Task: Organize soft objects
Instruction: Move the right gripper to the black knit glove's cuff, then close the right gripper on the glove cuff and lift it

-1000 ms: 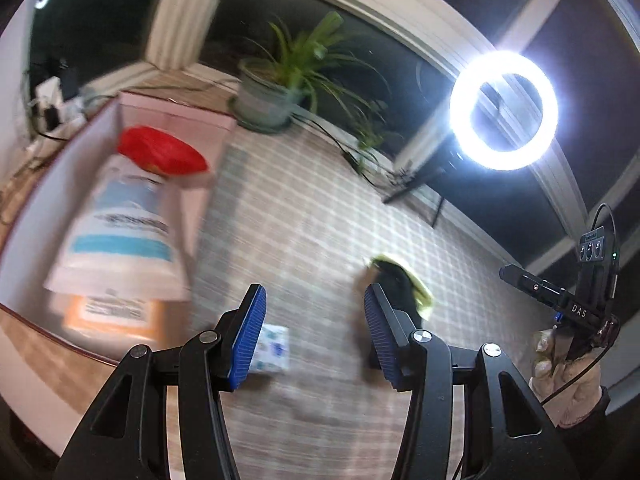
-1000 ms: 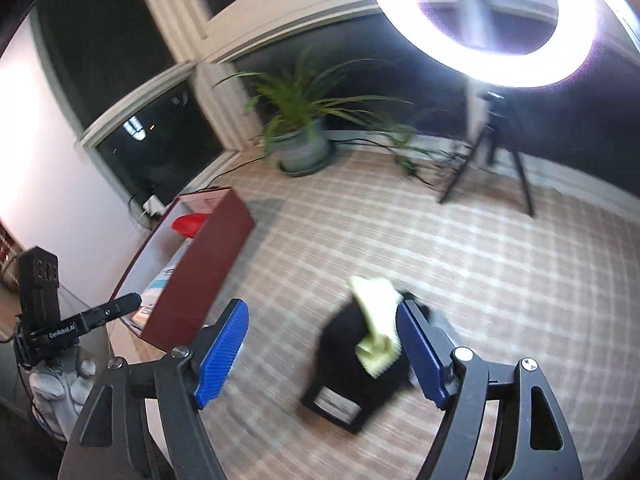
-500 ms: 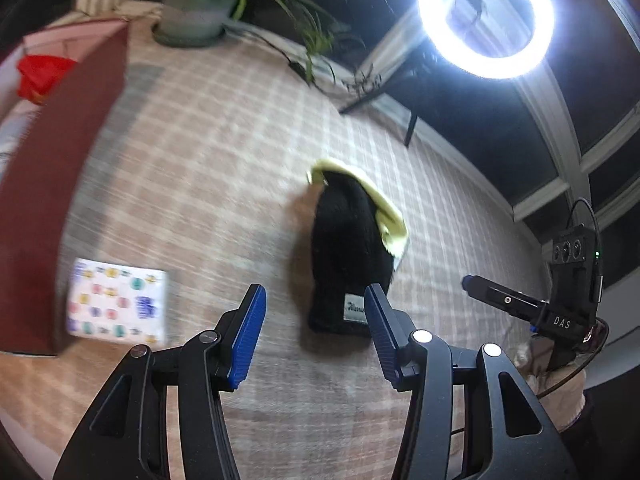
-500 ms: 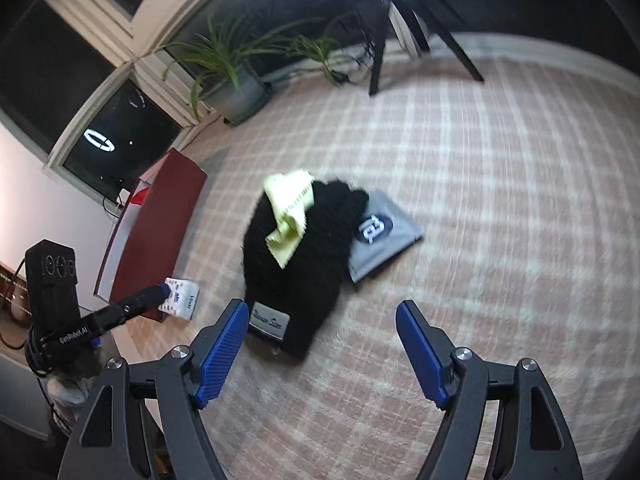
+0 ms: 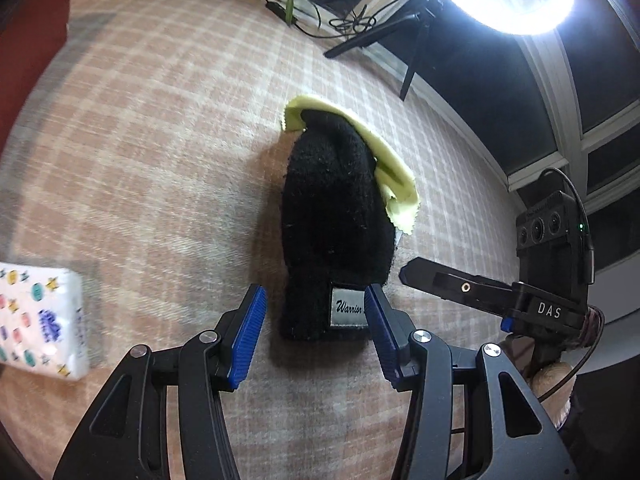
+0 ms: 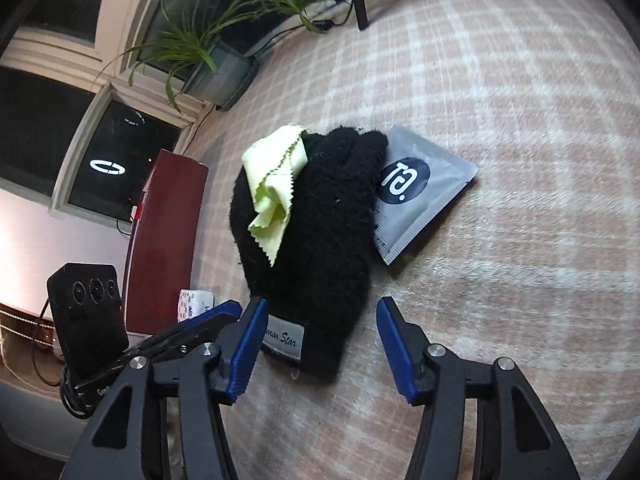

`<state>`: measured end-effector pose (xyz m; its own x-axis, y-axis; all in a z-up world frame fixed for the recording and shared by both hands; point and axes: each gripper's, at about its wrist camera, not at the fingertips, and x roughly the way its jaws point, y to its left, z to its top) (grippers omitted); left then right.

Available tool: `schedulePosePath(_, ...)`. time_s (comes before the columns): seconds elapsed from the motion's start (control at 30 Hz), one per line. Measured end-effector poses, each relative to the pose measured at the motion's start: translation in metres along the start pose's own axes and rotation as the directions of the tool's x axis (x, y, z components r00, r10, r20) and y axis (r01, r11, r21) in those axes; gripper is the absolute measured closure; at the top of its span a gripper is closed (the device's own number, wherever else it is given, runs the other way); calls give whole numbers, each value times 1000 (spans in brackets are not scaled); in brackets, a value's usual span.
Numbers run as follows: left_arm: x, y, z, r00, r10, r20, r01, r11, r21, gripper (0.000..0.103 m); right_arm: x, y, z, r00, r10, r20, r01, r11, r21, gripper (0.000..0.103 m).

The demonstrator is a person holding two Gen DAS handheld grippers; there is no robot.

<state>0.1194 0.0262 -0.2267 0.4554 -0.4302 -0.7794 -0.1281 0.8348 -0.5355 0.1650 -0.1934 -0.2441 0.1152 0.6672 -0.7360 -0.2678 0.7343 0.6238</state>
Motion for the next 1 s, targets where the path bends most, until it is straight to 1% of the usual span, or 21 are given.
schedulePosePath(0.1,6,-1,2,1000,6,-8,-6,1000,15,53,8,-2,0,1000,3,-17,-3,1000,9,52)
schedulePosePath(0.23,12,-2,4,1000,3,-22,-3,999,33,53,17,-5,0,999,32,-28,-31,998,46,53)
schedulePosePath(0.33,20,-1,8,999,-1,-39,3,999,39,54,23,-6,1,998,54,-29,-52,996,67,56)
schedulePosePath(0.37,22,-1,8,999,-4,-45,6,999,39,55,24,-5,2,998,54,-26,-52,996,66,58)
schedulePosePath(0.5,27,-2,9,998,-21,-51,23,999,47,56,27,-5,4,998,60,-28,-57,995,79,61)
schedulePosePath(0.57,30,-3,10,997,-38,-65,41,998,48,61,27,-5,5,998,63,-26,-61,994,87,66)
schedulePosePath(0.6,32,-4,10,997,-35,-65,38,998,50,61,28,-5,6,997,66,-26,-64,994,91,67)
schedulePosePath(0.67,31,-6,9,998,-35,-60,39,998,59,65,28,-5,6,997,68,-24,-65,993,96,70)
schedulePosePath(0.8,22,-9,6,997,-61,-49,64,996,62,73,25,-2,3,997,78,-16,-76,993,90,74)
schedulePosePath(0.87,12,-15,4,997,-75,-33,77,994,72,77,21,1,1,996,92,-11,-91,992,93,76)
schedulePosePath(1.0,-12,-30,-1,994,-111,5,110,989,102,82,9,5,-4,989,145,5,-144,982,126,77)
